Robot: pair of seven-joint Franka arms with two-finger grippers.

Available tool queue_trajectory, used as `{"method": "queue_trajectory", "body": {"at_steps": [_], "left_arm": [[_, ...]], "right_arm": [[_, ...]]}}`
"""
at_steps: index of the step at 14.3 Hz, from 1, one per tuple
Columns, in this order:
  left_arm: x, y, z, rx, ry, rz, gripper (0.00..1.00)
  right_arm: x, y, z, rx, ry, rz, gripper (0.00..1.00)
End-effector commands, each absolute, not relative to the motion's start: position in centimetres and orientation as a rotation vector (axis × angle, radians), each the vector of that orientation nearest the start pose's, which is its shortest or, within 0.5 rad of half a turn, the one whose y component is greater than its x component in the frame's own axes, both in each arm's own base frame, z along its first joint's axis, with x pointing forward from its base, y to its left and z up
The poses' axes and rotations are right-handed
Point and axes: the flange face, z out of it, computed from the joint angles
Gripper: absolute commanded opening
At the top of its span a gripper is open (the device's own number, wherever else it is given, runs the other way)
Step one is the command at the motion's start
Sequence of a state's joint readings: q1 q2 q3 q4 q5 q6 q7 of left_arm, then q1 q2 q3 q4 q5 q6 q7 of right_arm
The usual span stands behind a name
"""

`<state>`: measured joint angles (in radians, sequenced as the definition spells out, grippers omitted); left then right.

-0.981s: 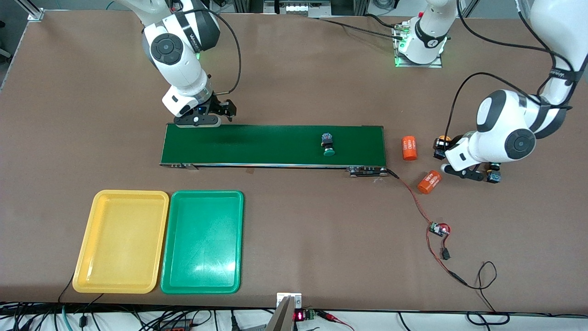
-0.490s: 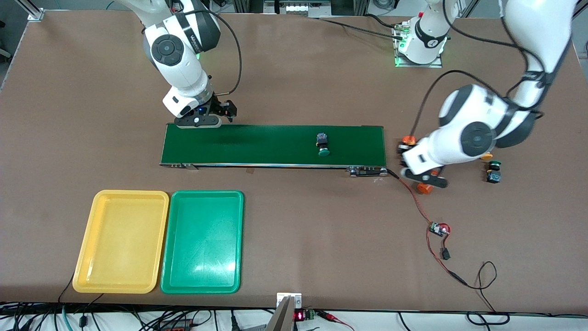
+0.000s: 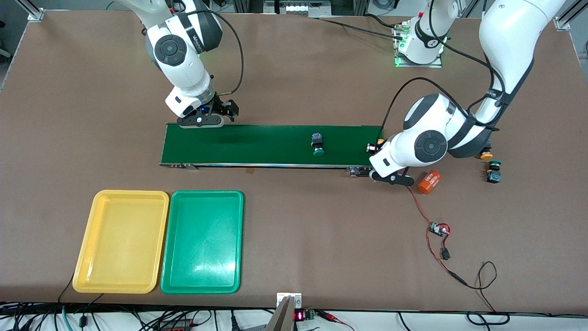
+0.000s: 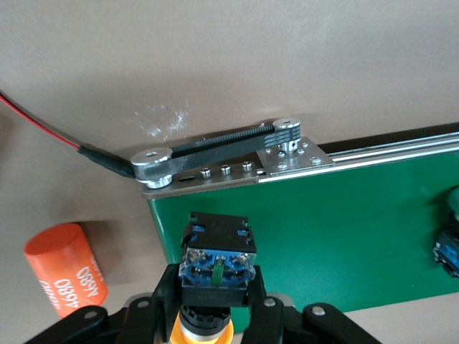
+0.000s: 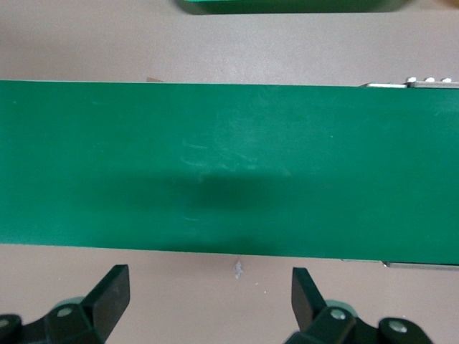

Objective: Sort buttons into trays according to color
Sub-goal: 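Set the yellow button on the belt and open the left gripper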

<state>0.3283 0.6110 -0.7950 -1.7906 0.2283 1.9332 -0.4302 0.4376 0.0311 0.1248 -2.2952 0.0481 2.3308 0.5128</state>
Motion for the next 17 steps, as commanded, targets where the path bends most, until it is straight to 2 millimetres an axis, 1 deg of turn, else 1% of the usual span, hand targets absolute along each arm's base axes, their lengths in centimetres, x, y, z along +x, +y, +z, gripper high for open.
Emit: {"method": "queue_trajectory", "body": {"at_steps": [1,3,5,6,7,8,10,11,12,13,14,15,16,17], "left_arm": [[57.0,-23.7,25.6,-3.157,0.1,0.624,0.0],[56.0,-25.3,25.1,-3.139,0.064,0.641,0.0],[55.6,-26.2,24.9,-3.129,0.02,0.647,0.01],[55.5,-26.6,24.9,-3.126,0.015,0.647,0.08],[55.8,-26.5,25.0,-3.131,-0.001,0.646,0.46],[56.1,-26.1,24.9,-3.134,-0.03,0.646,0.99],[56.8,-25.5,25.9,-3.144,-0.034,0.612,1.0],[58.4,-23.8,28.4,-3.151,-0.07,0.568,1.0],[59.4,-22.1,29.4,-3.147,-0.069,0.569,1.0],[60.4,-19.3,29.9,-3.156,-0.001,0.588,1.0],[60.9,-16.4,29.8,-3.165,0.096,0.619,1.0],[61.2,-13.7,29.3,-3.175,0.135,0.647,1.0],[61.3,-11.4,29.0,-3.178,0.096,0.661,1.0],[61.3,-10.0,28.9,-3.177,0.065,0.665,1.0]], "right_arm": [[43.5,28.6,33.9,-3.104,0.029,0.02,1.0],[43.5,28.6,33.9,-3.106,0.028,0.013,1.0],[43.5,28.5,33.9,-3.107,0.028,0.015,1.0],[43.6,28.4,33.9,-3.107,0.03,0.017,1.0],[43.6,28.4,33.8,-3.107,0.03,0.017,1.0],[43.5,28.5,33.8,-3.107,0.028,0.017,1.0],[43.5,28.5,33.8,-3.107,0.028,0.017,1.0],[43.5,28.5,33.8,-3.109,0.03,0.021,1.0],[43.5,28.5,33.8,-3.109,0.03,0.021,1.0],[43.5,28.4,33.8,-3.109,0.032,0.021,1.0],[43.5,28.5,33.8,-3.109,0.03,0.021,1.0],[43.5,28.5,33.8,-3.108,0.03,0.019,1.0],[43.6,28.4,33.8,-3.108,0.03,0.019,1.0],[43.6,28.4,33.8,-3.108,0.03,0.019,1.0]]}}
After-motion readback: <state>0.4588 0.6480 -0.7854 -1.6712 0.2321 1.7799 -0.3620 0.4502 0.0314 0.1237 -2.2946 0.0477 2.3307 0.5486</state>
